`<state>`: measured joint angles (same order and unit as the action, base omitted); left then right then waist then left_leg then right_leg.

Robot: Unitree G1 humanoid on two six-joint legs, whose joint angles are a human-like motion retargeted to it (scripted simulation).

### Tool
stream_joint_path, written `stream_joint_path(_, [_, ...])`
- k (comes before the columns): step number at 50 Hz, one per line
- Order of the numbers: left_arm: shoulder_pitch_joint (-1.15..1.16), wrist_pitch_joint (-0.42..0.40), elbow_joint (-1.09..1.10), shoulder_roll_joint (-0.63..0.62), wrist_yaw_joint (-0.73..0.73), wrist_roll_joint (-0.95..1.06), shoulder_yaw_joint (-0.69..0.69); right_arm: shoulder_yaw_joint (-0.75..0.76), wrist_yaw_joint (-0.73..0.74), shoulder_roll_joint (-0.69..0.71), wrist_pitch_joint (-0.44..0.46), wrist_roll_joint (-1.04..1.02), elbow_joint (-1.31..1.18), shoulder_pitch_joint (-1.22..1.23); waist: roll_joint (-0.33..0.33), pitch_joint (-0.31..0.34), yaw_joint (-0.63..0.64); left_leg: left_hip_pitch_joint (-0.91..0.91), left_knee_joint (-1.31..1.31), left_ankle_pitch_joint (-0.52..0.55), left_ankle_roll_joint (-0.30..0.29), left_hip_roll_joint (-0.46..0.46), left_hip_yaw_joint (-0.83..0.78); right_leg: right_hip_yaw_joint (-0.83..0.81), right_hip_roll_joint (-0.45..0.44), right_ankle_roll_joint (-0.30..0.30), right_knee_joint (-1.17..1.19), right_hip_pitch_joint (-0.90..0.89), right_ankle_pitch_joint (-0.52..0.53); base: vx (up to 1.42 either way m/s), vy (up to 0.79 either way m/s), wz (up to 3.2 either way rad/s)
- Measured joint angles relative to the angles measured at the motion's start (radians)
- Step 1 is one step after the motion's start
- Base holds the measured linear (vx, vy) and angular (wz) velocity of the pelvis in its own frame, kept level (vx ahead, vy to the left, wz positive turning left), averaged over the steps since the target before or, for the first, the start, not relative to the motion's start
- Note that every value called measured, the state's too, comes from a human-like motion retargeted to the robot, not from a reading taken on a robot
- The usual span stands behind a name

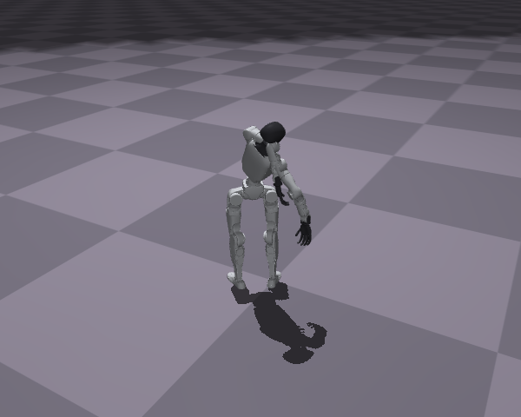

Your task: Upper body actions

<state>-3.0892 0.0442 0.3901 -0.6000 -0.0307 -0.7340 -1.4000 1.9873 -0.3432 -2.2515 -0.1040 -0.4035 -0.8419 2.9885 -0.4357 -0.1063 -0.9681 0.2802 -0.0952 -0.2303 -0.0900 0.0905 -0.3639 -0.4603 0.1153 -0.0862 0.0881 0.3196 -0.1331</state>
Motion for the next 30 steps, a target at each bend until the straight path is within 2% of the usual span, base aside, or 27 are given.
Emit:
stream_joint_path(3, [0.000,0.041,-0.003,0.000,0.042,-0.217,0.000,-0.035,0.015,0.000,0.002,-0.054,0.051,-0.027,0.002,-0.022,-0.029,-0.005,-0.019,0.016,-0.024,0.026,-0.005,0.013,-0.014,0.017,-0.020,0.021,0.002,-0.07,-0.12,-0.10])
stream_joint_path(7, [0.000,0.064,-0.059,0.000,0.107,-0.351,0.000,-0.035,0.028,0.000,0.019,-0.088,0.051,-0.026,0.001,-0.021,-0.014,-0.023,-0.053,0.029,-0.023,0.033,0.000,0.029,-0.035,0.040,-0.039,0.026,0.002,-0.13,-0.19,0.05])
stream_joint_path(12, [0.000,0.051,-0.071,0.000,0.074,-0.333,0.000,0.009,0.022,0.000,0.070,-0.090,-0.055,-0.026,0.002,-0.023,0.041,-0.058,-0.122,0.094,-0.015,0.033,-0.008,0.014,-0.030,0.056,-0.057,0.037,0.004,-0.09,-0.10,0.16])
stream_joint_path(15, [0.000,0.046,-0.069,0.000,0.047,-0.300,0.000,0.013,0.025,0.000,0.107,-0.073,-0.139,-0.018,0.003,-0.040,0.067,-0.067,-0.150,0.064,-0.010,0.006,-0.018,0.005,-0.010,0.062,-0.064,0.038,0.008,-0.07,-0.05,0.09])
stream_joint_path(18, [0.000,0.045,-0.076,0.000,0.052,-0.295,0.000,0.012,0.035,0.000,0.131,-0.054,-0.200,-0.005,0.002,-0.047,0.078,-0.075,-0.170,0.017,-0.028,-0.040,0.075,0.005,0.000,0.063,-0.067,0.042,0.008,0.00,0.00,0.00])
stream_joint_path(21, [0.000,0.048,-0.074,0.000,0.059,-0.298,0.000,0.013,0.049,0.000,0.135,-0.041,-0.224,0.006,-0.004,-0.042,0.062,-0.069,-0.159,-0.001,-0.036,-0.080,0.165,-0.004,-0.017,0.063,-0.066,0.049,0.001,0.04,0.07,0.20])
stream_joint_path(25, [0.000,0.055,-0.047,0.000,0.053,-0.285,0.000,0.013,0.066,0.000,0.123,-0.030,-0.218,0.014,-0.010,-0.035,0.020,-0.034,-0.092,-0.025,0.042,-0.095,0.142,-0.016,-0.040,0.059,-0.063,0.068,-0.012,0.13,0.11,0.22])
stream_joint_path(30, [0.000,0.069,0.006,0.000,0.027,-0.265,0.000,0.013,0.059,0.000,0.100,-0.005,-0.179,0.019,-0.013,-0.027,-0.060,0.023,-0.020,-0.004,0.036,-0.096,0.163,-0.025,-0.052,0.048,-0.061,0.097,-0.024,0.11,0.07,0.18])
